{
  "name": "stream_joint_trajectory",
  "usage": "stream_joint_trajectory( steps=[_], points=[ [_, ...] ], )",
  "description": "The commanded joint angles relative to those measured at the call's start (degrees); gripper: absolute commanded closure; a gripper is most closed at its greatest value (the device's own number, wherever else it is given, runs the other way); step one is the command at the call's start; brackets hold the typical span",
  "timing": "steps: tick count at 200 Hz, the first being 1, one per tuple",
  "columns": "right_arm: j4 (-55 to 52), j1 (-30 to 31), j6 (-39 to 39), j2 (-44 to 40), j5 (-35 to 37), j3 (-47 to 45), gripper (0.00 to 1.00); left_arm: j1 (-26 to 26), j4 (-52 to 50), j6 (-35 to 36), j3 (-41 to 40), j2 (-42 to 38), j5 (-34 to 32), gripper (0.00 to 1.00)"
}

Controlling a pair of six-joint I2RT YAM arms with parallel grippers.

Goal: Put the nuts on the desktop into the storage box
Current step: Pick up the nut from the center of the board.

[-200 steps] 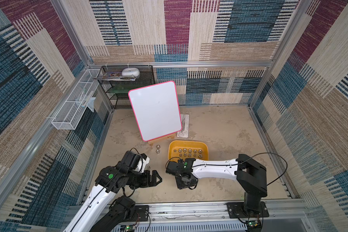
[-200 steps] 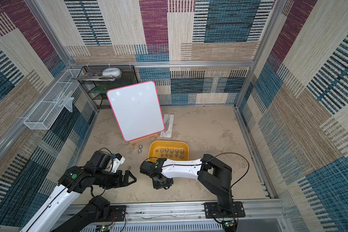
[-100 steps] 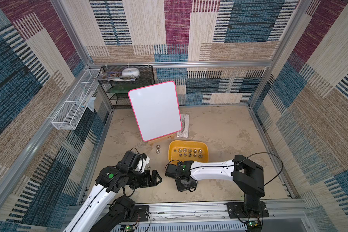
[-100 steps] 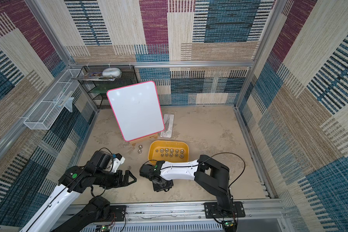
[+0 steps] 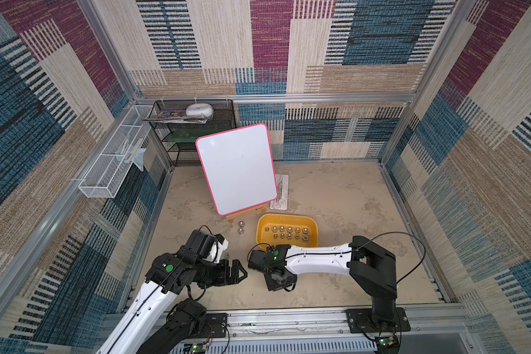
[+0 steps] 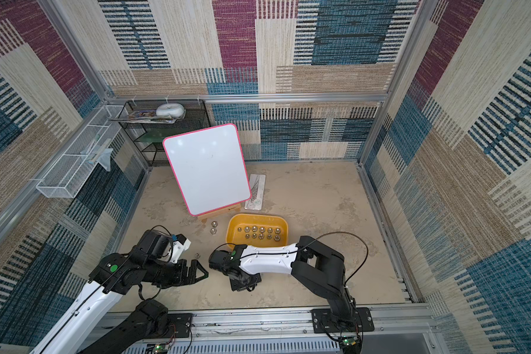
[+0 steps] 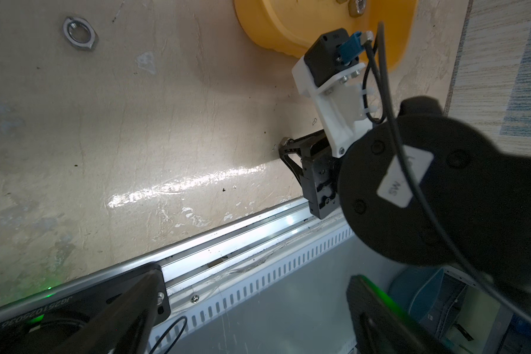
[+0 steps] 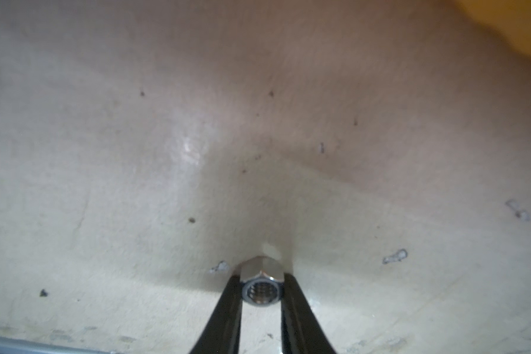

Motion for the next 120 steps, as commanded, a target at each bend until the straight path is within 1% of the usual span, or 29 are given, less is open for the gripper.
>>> stream_joint_trajectory(
  steps=[1, 69, 97, 120],
  points=[
    [-0.3, -0.1, -0.3, 0.1, 2.7, 0.7, 0.76, 0.1, 0.2, 0.5, 0.6, -0.1, -0.1, 0.0],
    [-5.6, -1.4, 0.1, -5.2, 5.7, 3.2, 0.75, 0.1, 0.3, 1.1, 2.2, 1.0, -3.2, 0.0],
    [-7.6, -3.7, -0.7, -7.2, 7.0, 5.4, 0.75, 0.0, 1.0, 1.3, 2.9, 1.7, -4.2, 0.0],
    [-7.5, -7.0, -2.4, -8.6, 7.3, 7.0, 0.74, 0.0, 1.8, 1.4, 3.4, 2.7, -4.2, 0.0]
  ],
)
